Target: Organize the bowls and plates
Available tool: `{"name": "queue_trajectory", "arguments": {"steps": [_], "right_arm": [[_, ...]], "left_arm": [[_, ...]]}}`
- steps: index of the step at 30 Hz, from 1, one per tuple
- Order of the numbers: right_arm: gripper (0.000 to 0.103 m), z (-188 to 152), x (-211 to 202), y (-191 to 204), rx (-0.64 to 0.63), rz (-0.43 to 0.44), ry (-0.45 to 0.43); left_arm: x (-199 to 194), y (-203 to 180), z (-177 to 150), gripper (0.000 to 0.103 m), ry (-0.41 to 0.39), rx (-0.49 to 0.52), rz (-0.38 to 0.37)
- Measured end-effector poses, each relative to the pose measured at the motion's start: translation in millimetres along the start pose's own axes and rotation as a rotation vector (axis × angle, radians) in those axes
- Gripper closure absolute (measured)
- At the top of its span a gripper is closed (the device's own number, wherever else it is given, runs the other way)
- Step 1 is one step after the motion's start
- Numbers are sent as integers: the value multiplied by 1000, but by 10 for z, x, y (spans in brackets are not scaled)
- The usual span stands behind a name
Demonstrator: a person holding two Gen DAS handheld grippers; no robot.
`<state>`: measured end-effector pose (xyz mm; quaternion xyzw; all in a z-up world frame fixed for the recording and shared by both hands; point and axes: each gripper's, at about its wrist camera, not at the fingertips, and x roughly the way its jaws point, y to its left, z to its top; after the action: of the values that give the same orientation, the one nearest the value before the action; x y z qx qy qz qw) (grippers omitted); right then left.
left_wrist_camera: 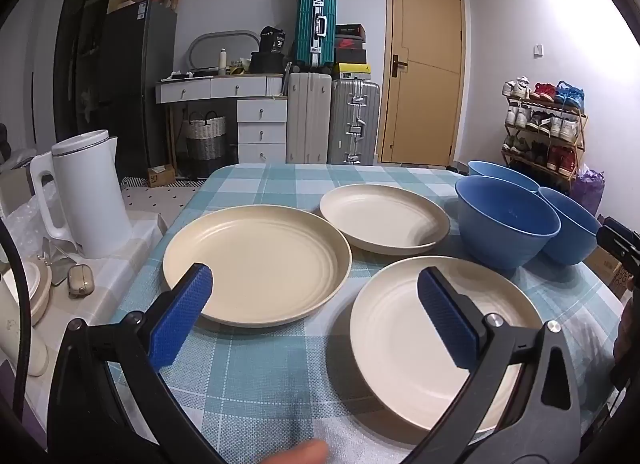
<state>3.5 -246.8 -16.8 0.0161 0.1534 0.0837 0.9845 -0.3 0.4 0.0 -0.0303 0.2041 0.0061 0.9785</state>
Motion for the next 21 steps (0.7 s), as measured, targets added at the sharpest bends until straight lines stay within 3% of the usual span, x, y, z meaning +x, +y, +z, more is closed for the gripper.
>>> {"name": "queue_trajectory", "arguments": {"steps": [13, 21], "right_arm": [[0, 45, -118, -4, -22, -2, -7], [0, 3, 18, 70, -32, -3, 0]], "left_arm": [[-78, 87, 5, 0, -4, 2, -4], [-37, 21, 2, 0, -1, 14, 5]]}}
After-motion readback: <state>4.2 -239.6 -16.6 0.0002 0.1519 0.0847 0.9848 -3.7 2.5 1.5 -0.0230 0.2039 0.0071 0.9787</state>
